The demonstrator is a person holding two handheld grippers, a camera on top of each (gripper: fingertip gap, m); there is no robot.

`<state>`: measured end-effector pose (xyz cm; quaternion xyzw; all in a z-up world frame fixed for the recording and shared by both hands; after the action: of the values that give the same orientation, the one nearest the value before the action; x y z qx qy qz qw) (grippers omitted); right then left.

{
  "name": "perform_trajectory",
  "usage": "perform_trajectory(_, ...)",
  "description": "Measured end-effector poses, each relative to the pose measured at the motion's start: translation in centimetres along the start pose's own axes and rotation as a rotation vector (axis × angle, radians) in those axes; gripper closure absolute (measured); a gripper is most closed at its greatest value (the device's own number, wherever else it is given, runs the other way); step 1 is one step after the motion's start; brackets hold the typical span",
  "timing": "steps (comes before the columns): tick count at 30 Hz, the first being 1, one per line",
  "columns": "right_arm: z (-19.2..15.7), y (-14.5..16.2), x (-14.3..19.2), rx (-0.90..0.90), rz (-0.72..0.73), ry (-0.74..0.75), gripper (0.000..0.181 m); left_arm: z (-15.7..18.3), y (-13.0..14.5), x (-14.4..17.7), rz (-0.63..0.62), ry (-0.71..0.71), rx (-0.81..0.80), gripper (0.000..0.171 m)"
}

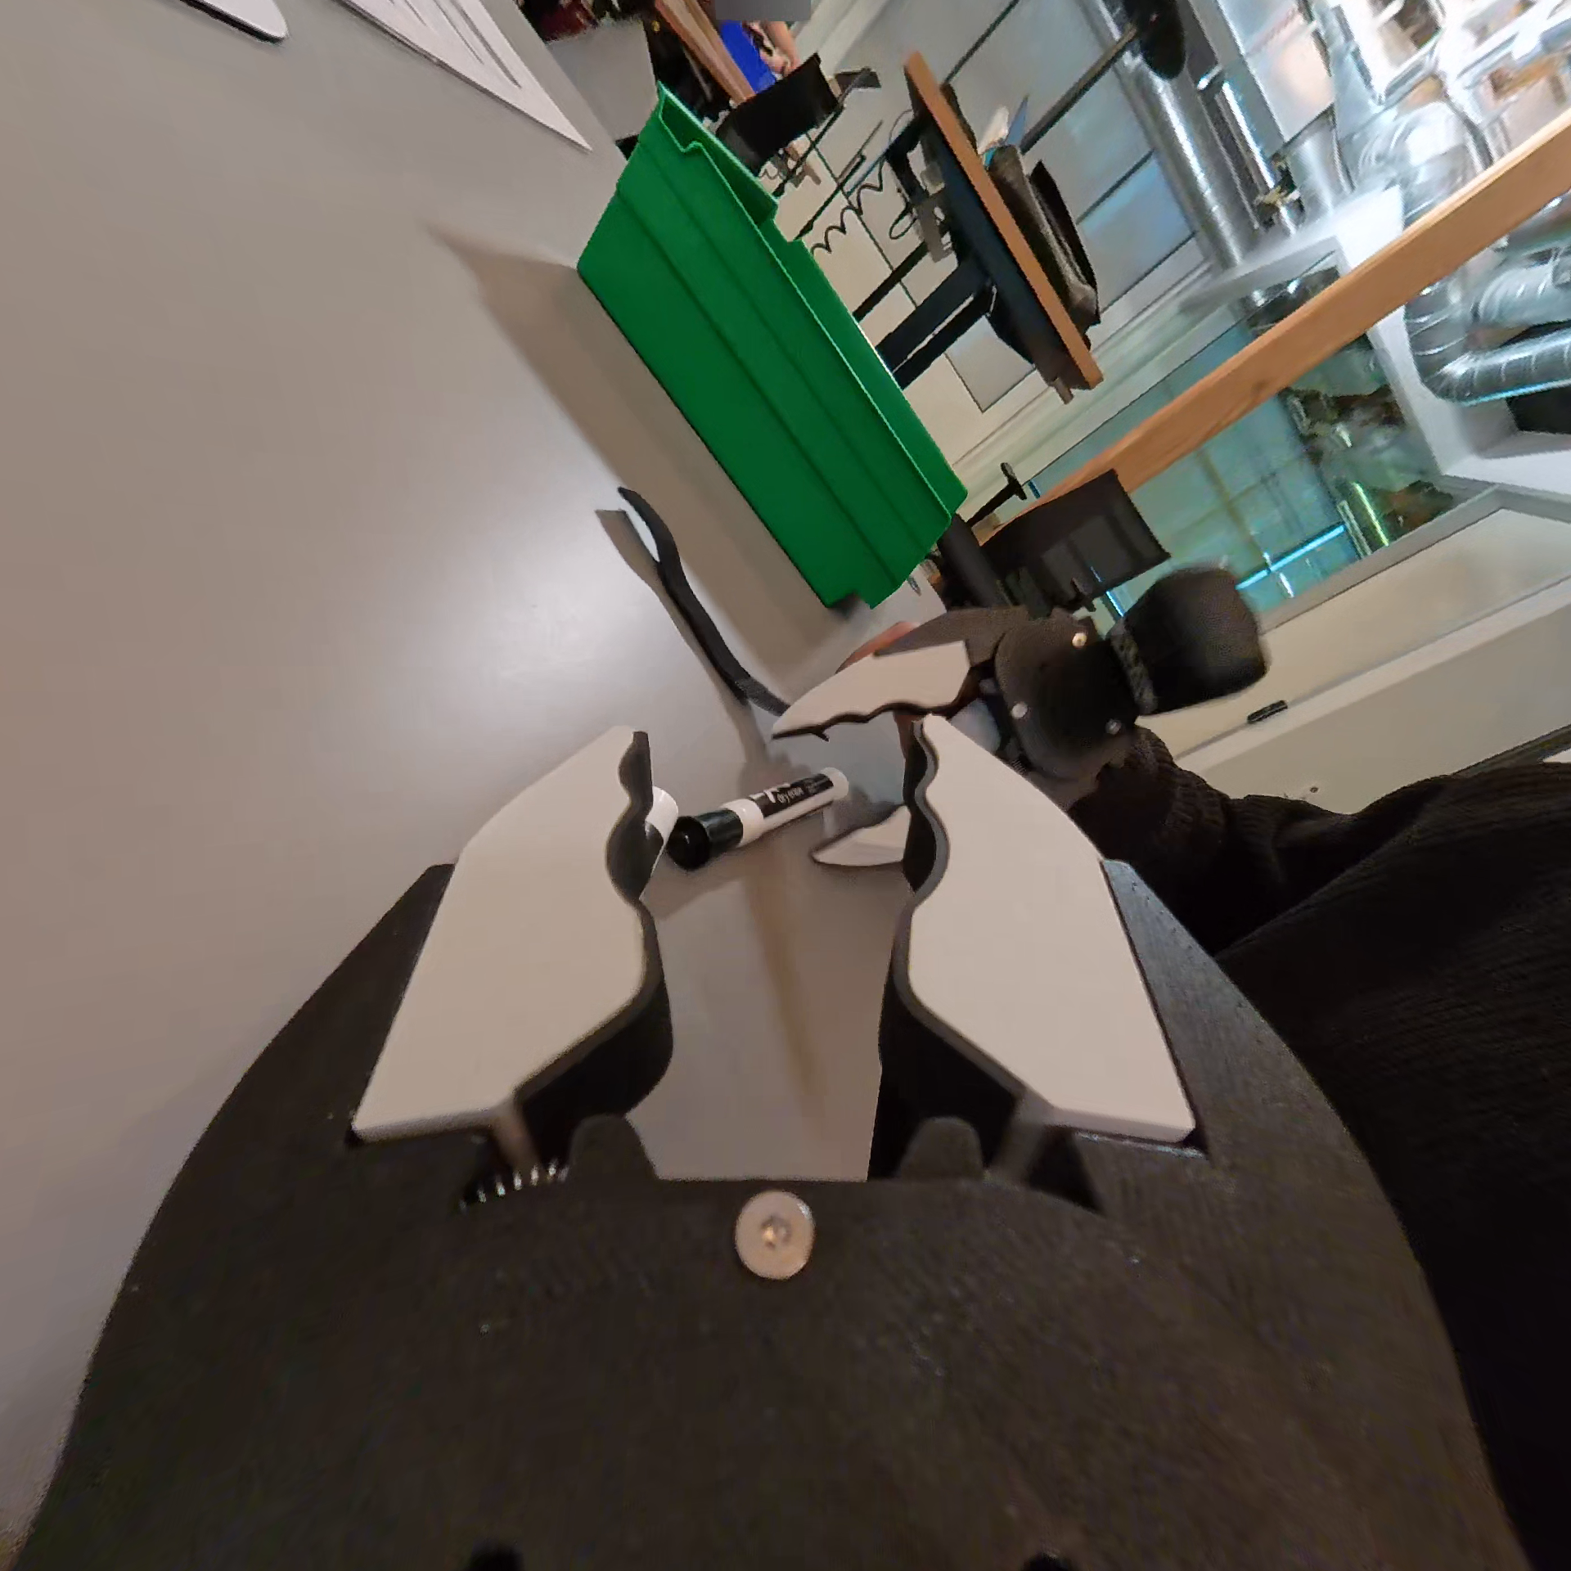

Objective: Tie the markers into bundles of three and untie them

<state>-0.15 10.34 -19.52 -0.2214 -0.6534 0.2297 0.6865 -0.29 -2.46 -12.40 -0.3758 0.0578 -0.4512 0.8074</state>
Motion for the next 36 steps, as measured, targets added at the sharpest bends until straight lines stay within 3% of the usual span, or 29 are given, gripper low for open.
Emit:
perform_trajectory(2, -0.4, -0.4, -0.2, 0.035, 0.027, 0.025, 0.163, 0.1, 0.4, -0.3, -0.025, 0.012, 0.004, 0.111)
perform_trajectory(5, -0.3, -0.8, -0.1, 0.06, 0.01, 0.019, 0.163, 0.2, 1.1, -0.6, -0.067, 0.022, 0.005, 0.111)
perform_trajectory(11, 1.1, -3.5, 2.6, 0.054, 0.221, 0.081, 0.163, 0.5, 1.7, -0.8, -0.098, 0.037, 0.018, 0.109)
perform_trajectory(16, -0.5, -6.1, 3.9, 0.176, 0.387, 0.09, 0.163, 2.3, 2.4, -1.7, -0.122, 0.176, 0.14, 0.108)
perform_trajectory(18, -1.1, -6.2, 3.5, 0.23, 0.368, 0.106, 0.163, 3.3, 2.9, -2.2, -0.14, 0.22, 0.162, 0.11)
perform_trajectory(21, -1.8, -6.3, 3.0, 0.289, 0.357, 0.13, 0.163, 3.9, 3.4, -2.7, -0.157, 0.236, 0.156, 0.15)
perform_trajectory(26, -1.5, -6.6, 3.1, 0.263, 0.398, 0.15, 0.162, 3.9, 2.9, -2.5, -0.138, 0.228, 0.163, 0.151)
perform_trajectory(29, -1.1, -6.0, 2.4, 0.21, 0.345, 0.146, 0.136, 4.1, 2.1, -2.3, -0.092, 0.232, 0.195, 0.151)
perform_trajectory(36, -0.6, -4.7, 1.0, 0.134, 0.239, 0.139, 0.137, 4.4, 2.6, -2.9, -0.092, 0.189, 0.14, 0.151)
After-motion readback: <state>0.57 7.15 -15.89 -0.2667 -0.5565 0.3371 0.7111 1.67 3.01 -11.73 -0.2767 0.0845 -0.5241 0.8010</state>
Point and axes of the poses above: each gripper's, where its closed fingertips meet, x back along the fingers, y out of its underside, z = x × y across the jaws, the point moved 1 cm from there along x, back along the fingers, and after that the axes turned 7 degrees about -y, right-handed, at the moved point
